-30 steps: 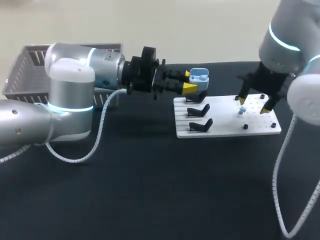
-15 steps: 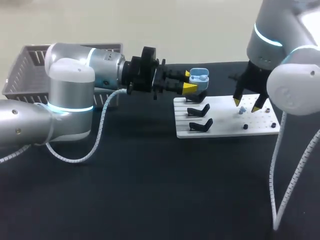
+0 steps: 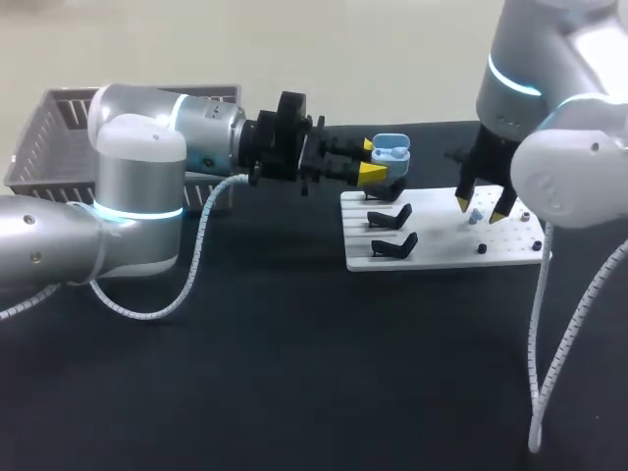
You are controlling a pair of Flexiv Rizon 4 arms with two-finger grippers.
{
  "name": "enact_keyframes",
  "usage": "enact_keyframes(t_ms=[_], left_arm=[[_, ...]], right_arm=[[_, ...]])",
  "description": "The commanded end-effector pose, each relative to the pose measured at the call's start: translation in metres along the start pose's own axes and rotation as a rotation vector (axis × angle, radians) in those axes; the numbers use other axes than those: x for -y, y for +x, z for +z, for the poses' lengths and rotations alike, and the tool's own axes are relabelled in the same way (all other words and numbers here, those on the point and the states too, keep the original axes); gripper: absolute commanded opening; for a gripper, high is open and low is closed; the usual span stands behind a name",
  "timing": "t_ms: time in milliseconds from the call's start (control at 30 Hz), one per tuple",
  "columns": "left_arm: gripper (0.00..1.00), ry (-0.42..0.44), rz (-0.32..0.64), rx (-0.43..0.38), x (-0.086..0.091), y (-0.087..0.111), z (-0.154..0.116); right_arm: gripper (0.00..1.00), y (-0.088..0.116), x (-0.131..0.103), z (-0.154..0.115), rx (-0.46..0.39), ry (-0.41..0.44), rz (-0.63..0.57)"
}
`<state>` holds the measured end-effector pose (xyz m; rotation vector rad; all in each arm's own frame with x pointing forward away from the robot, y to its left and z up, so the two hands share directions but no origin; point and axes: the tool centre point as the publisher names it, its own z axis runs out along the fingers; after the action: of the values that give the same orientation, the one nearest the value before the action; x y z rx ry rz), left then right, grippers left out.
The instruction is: Pick up each earbud case from the left stands, insert the matching earbuds, close the lid, and place the case in the box.
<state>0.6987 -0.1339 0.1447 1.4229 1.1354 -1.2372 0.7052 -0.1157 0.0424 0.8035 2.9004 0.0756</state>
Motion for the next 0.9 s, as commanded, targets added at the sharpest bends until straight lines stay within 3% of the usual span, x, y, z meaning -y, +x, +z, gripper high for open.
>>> enact_keyframes(t_ms=[33,900], left_arm=[[0.0,-0.002,0.001,0.0,0.0,0.0,0.0],[0.0,-0.002,0.001,0.0,0.0,0.0,0.0]], right_arm=[[0.4,-0.002,-0.001,0.005,-0.002,0.003,0.003],[0.33,-0.006,0.001,0.016,0.005,-0.016,-0.008]])
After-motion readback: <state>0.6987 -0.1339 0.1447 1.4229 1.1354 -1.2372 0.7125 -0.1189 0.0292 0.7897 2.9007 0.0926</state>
